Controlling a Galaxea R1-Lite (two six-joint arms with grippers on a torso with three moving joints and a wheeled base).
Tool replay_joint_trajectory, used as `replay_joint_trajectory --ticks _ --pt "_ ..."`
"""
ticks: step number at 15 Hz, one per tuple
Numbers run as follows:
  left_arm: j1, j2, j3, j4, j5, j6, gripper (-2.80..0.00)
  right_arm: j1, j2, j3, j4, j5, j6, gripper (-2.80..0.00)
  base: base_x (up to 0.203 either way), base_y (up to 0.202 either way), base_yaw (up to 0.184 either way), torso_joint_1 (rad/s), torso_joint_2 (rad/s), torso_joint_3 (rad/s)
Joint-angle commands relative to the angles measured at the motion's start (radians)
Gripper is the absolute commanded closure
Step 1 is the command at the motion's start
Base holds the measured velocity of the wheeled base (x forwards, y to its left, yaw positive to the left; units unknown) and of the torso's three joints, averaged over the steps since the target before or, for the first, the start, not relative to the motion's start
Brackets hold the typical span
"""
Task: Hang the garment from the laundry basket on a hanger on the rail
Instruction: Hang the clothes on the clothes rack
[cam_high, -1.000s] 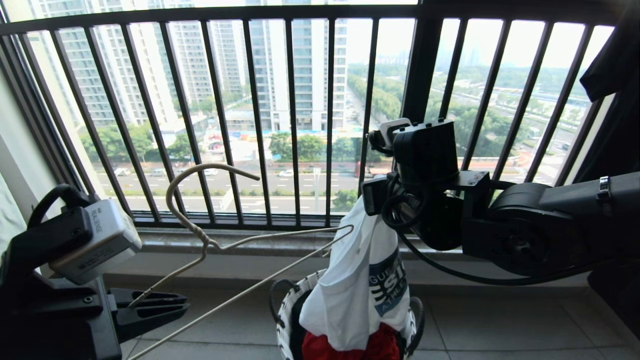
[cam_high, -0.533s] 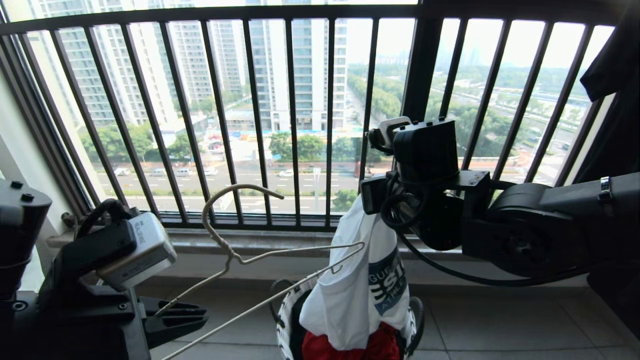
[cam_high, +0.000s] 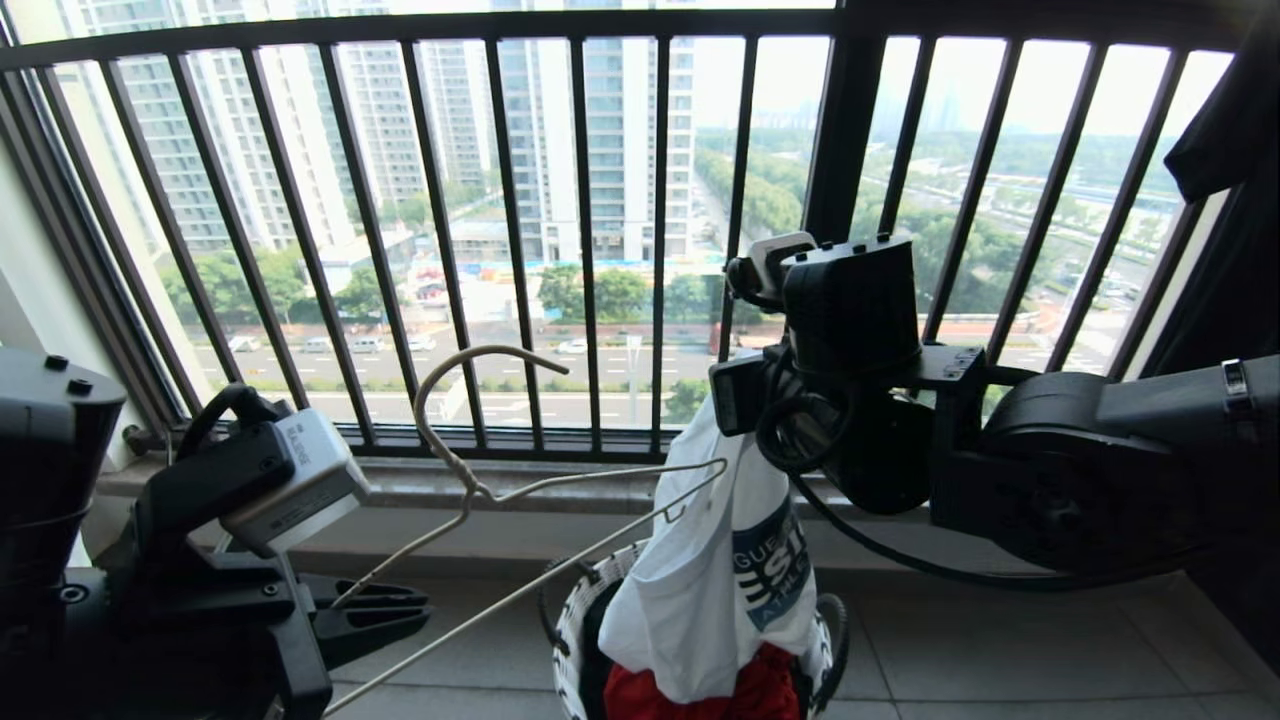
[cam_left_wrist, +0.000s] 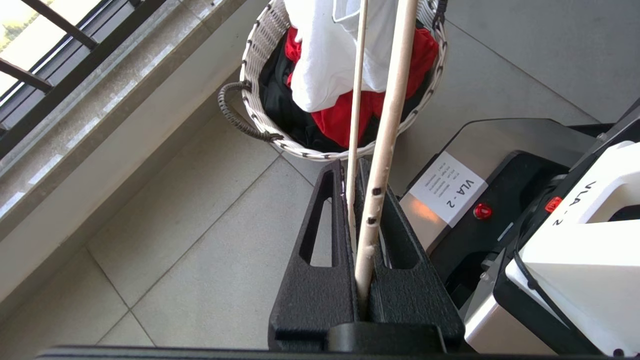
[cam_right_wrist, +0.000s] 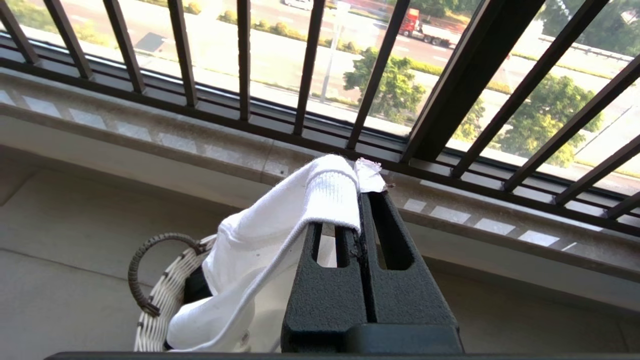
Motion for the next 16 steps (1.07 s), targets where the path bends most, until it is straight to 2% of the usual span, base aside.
replay_joint_trajectory --ticks 1,6,8,11,13,16 --pt "0.001 0.006 0.002 -0.012 -0.001 0.000 0.00 0.022 -0.014 0.013 -0.002 -0.004 -0.002 0.00 0.000 0.000 0.000 0.000 0.00 0.000" --pt "0.001 0.033 0.024 -0.071 0.011 -0.011 0.00 0.045 -0.030 0.020 -0.002 -0.009 -0.002 0.00 0.000 0.000 0.000 0.000 0.00 0.000" --pt "0.001 0.048 0.024 -0.085 0.052 -0.011 0.00 0.054 -0.033 0.022 -0.002 -0.011 -0.002 0.00 0.000 0.000 0.000 0.000 0.00 0.000" --pt "0.000 0.068 0.043 -0.189 0.112 -0.027 0.00 0.073 -0.039 0.025 -0.002 -0.024 -0.002 0.00 0.000 0.000 0.000 0.000 0.00 0.000" --pt "-0.001 0.091 0.069 -0.251 0.126 -0.030 0.00 0.081 -0.044 0.026 -0.002 -0.028 -0.002 0.00 0.000 0.000 0.000 0.000 0.00 0.000" --pt "0.000 0.084 0.070 -0.263 0.237 -0.027 0.00 0.073 -0.035 0.025 -0.002 -0.029 -0.002 0.00 0.000 0.000 0.000 0.000 0.00 0.000"
